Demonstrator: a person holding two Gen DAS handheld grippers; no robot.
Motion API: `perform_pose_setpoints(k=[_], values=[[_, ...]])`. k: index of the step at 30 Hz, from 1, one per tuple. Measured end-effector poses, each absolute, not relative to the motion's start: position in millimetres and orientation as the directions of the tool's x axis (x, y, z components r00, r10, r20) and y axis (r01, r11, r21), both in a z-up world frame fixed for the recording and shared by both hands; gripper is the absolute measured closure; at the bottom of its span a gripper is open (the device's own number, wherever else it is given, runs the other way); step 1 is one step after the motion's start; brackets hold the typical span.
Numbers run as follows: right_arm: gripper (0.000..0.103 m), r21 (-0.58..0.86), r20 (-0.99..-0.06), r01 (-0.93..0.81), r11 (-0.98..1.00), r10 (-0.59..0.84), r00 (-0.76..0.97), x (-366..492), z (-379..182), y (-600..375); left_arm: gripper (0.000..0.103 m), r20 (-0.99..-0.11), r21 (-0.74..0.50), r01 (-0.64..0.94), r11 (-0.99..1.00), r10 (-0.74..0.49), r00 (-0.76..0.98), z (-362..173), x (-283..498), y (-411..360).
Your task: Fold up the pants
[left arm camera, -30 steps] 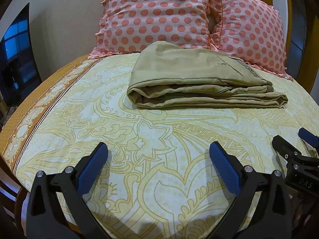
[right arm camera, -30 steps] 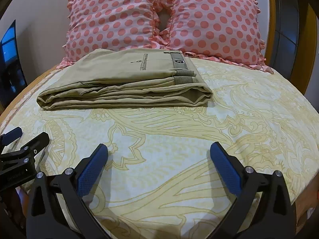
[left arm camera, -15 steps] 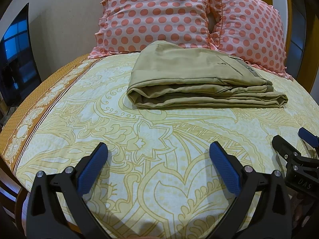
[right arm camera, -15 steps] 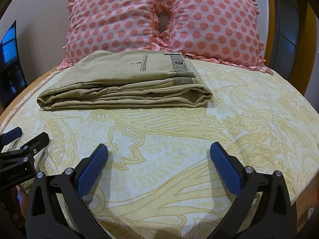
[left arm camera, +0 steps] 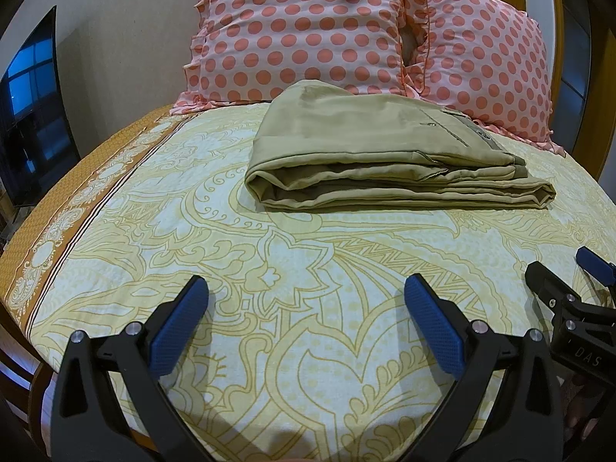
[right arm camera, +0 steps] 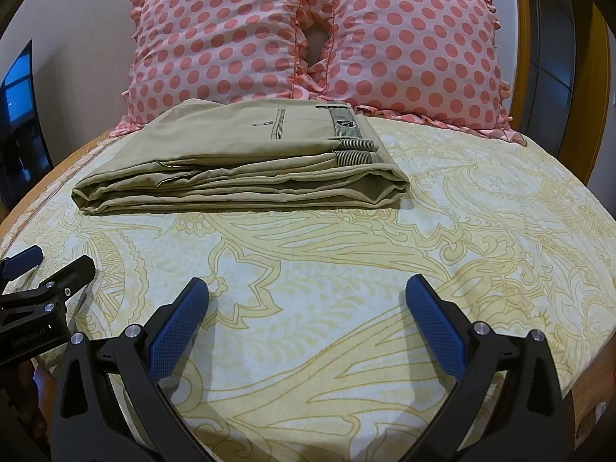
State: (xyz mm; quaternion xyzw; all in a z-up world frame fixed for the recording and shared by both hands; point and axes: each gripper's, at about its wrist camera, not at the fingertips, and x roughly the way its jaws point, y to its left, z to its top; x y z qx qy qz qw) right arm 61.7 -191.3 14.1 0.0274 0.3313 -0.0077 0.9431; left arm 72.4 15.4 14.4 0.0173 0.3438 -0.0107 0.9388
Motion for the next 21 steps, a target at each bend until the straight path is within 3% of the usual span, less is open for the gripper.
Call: perform_pose_setpoints(k=[21], values=[[0.001,0.047,-0.623,0.033,0.998,0.003,0.782,62.0,13.1,-191.2,0.002,-0.645,0.025,0.033,0.999,-0.009,0.764,14.4,72.2,15.6]])
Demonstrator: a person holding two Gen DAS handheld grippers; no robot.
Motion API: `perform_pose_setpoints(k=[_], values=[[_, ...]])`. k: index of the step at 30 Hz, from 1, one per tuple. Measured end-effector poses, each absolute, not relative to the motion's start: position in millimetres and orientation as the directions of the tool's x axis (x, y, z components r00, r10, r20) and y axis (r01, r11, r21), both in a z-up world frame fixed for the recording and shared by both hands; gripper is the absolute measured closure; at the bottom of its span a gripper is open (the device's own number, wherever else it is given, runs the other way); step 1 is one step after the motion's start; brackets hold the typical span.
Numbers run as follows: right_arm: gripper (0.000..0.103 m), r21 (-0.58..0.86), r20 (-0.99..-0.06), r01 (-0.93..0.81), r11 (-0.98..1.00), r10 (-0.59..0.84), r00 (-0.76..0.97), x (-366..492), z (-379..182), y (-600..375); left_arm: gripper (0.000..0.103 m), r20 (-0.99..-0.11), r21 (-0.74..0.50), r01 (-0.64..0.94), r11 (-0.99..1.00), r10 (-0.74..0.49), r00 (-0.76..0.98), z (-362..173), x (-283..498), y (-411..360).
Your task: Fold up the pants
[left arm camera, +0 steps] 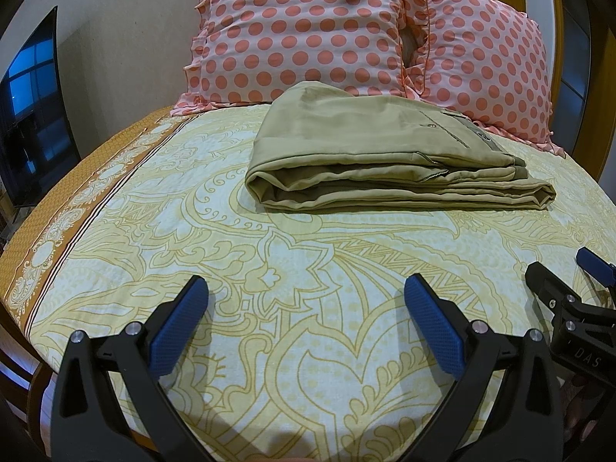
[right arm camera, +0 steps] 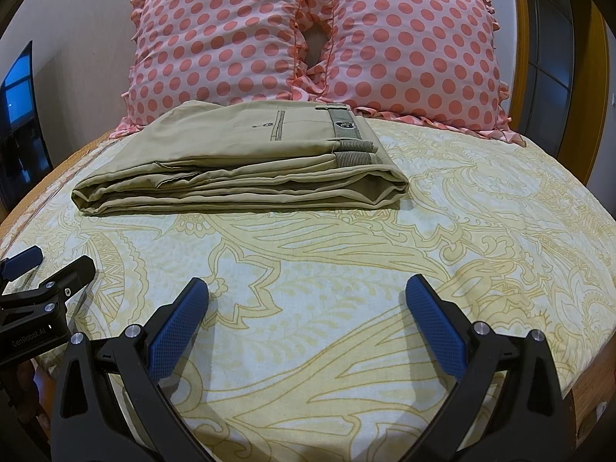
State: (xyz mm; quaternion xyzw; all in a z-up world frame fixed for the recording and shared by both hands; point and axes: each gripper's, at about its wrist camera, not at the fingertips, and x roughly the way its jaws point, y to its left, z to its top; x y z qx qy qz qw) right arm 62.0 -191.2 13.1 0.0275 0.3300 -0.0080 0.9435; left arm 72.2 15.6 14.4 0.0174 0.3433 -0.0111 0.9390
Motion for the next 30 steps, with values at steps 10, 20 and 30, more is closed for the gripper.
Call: perform_pose_setpoints(k=[10,20,30], values=[[0.001,0.047,-0.622,0.035,0.998,0.002,0.783,62.6,13.5,-190.7,0.002,-0.645,0.025,0.033,0.999,-0.009,0.764,13.8,72.4,15.9],[0.001,0.047,-0.621,0.036,0.998,0.001,0.784,62.3,12.3,-190.6,0.002,-0.646,0.024,0.029,0.999,-0.007,0.763,12.7,72.3,15.3],[0.001,0.047,-0.620,0.038,0.998,-0.001,0.785,62.3,11.9,-190.2,0.002,-0.644,0.026,0.027,0.999,-0.004,0.765,14.2,75.0,15.6]])
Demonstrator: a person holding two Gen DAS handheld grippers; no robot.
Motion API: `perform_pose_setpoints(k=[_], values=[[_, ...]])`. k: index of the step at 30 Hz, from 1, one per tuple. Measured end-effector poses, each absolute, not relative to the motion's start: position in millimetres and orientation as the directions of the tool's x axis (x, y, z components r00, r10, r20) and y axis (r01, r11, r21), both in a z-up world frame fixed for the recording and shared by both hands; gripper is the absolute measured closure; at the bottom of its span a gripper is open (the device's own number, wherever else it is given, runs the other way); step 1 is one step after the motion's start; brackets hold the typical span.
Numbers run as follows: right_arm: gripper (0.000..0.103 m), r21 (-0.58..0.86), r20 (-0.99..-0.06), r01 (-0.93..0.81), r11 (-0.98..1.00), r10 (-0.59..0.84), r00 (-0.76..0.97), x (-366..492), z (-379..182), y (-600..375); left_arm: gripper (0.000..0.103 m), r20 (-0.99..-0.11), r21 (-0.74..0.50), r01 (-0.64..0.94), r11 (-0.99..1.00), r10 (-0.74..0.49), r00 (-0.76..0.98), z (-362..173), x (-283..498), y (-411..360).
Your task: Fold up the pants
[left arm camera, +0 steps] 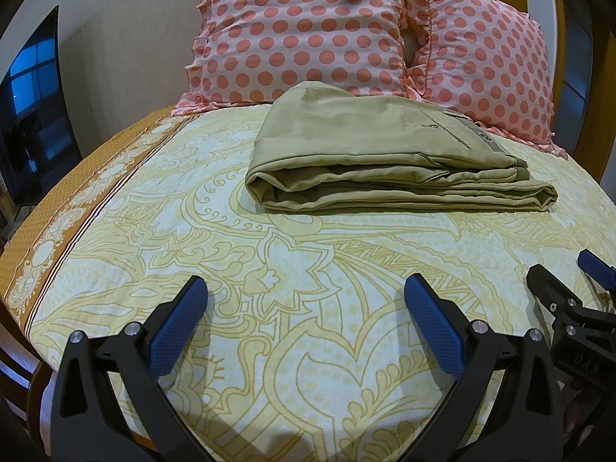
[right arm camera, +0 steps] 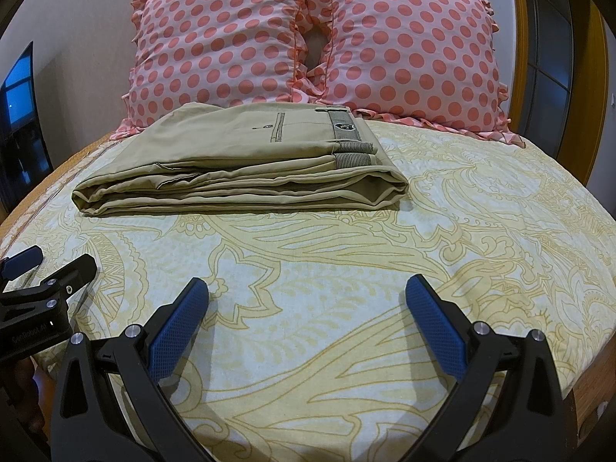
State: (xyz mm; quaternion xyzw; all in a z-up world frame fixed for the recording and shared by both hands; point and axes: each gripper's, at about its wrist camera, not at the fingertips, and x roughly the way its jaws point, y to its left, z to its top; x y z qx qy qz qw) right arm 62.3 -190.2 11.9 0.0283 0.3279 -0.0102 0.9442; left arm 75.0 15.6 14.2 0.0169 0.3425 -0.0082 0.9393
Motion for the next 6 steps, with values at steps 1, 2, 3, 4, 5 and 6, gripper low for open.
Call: perform_pose_setpoints(k=[1,2,3,4,5,6], values=[[0.001,0.047,-0.620,0.038,0.998,-0.001,0.785,62.7,12.2,-190.1,0.002,-0.643,0.026,0.027,0.999,-0.004,0.766,14.2,75.3,15.8],[0.001,0.047,-0.619,0.038,0.998,-0.001,0.785,62.9,12.3,-190.1,0.002,-0.643,0.026,0.028,0.999,-0.005,0.766,14.0,75.1,16.0],[0.001,0.047,-0.619,0.039,0.998,-0.001,0.785,62.4,11.7,-189.8,0.002,-0.643,0.026,0.029,0.999,-0.005,0.766,14.3,75.7,15.8],[0.001,0.047,-0.619,0.039,0.998,-0.001,0.785,62.7,11.9,-189.9,0.002,-0.643,0.026,0.030,0.999,-0.006,0.766,14.2,75.9,15.7],[0.001,0.047,-0.619,0.039,0.998,-0.001,0.786,62.9,12.1,-189.9,0.002,-0.645,0.026,0.031,0.999,-0.006,0.765,14.2,76.2,15.4],[0.001,0.047,-0.619,0.039,0.998,-0.002,0.786,62.7,11.7,-189.7,0.002,-0.647,0.026,0.031,0.999,-0.007,0.763,14.2,76.2,15.3]])
